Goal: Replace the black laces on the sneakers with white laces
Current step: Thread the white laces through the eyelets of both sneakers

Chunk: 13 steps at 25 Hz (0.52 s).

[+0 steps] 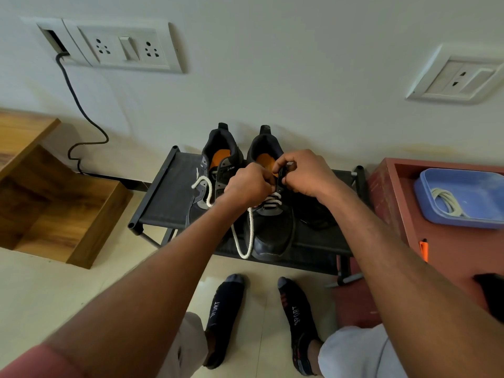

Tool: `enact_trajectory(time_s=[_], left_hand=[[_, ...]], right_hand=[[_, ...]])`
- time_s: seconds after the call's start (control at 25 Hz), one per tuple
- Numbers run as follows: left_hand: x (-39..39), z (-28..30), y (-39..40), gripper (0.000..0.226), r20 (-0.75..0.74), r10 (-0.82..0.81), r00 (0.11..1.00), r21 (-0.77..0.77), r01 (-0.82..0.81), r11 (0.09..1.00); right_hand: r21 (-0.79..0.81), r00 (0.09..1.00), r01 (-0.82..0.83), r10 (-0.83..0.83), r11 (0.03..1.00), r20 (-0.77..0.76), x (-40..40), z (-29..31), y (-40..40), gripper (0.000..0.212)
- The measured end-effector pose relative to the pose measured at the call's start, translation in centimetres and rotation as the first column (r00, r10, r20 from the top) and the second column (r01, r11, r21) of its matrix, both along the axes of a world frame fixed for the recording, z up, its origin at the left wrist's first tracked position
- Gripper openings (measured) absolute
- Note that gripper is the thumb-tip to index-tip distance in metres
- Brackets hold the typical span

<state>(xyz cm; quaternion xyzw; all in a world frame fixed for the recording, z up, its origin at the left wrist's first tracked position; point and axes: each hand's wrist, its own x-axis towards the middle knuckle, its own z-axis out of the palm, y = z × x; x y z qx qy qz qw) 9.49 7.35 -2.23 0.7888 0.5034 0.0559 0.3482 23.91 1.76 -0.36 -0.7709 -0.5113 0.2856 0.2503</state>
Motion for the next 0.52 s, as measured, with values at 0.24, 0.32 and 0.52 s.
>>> enact_trajectory(time_s=[0.24, 0.32, 0.52], left_hand=[[-0.4, 0.6, 0.4, 0.024, -0.214, -0.183, 0.960, 0.160, 0.219, 0.963], [-0.2, 0.6, 0.3, 0.020, -0.221, -0.147, 0.964, 0.246, 0.201, 0.948], [0.4, 0.3, -0.6, 0.013, -0.204, -0.088, 0.975, 0.224, 0.134, 0.965]], right_hand=[[0.002, 0.999, -0.022, 0.022, 1.000, -0.030, 0.1, 0.2, 0.0, 0.052], [0.003, 0.999, -0.027, 0.027, 1.000, -0.030, 0.1, 0.1, 0.1, 0.053], [0.000, 0.999, -0.006, 0.006, 1.000, -0.036, -0.1, 0.2, 0.0, 0.052]])
